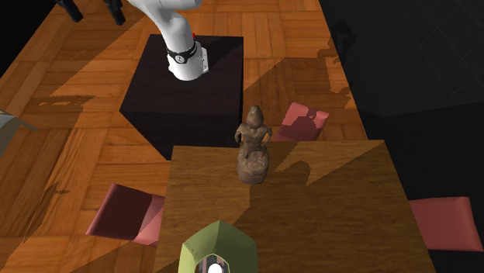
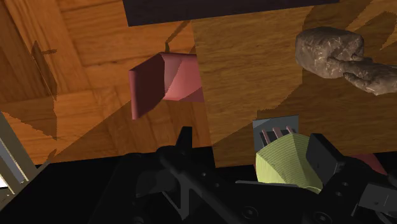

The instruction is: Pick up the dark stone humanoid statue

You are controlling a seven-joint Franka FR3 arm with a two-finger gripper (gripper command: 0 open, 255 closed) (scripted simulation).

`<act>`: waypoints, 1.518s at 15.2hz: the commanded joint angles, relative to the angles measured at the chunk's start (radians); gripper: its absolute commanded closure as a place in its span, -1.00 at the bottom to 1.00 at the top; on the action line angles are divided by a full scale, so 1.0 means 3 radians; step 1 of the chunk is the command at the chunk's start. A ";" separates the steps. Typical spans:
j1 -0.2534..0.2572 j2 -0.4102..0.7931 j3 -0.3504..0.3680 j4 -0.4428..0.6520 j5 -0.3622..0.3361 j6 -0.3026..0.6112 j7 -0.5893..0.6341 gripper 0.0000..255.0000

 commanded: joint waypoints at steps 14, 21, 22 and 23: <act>-0.0061 -0.0371 0.1474 -0.0740 0.0804 0.0477 0.2251 -1.00; -0.0282 0.0093 0.2421 -0.0586 0.1172 0.0867 0.3495 -1.00; -0.0347 0.0189 0.2566 -0.0535 0.1199 0.0927 0.3674 -1.00; -0.0423 0.0290 0.2713 -0.0477 0.1216 0.0987 0.3855 -1.00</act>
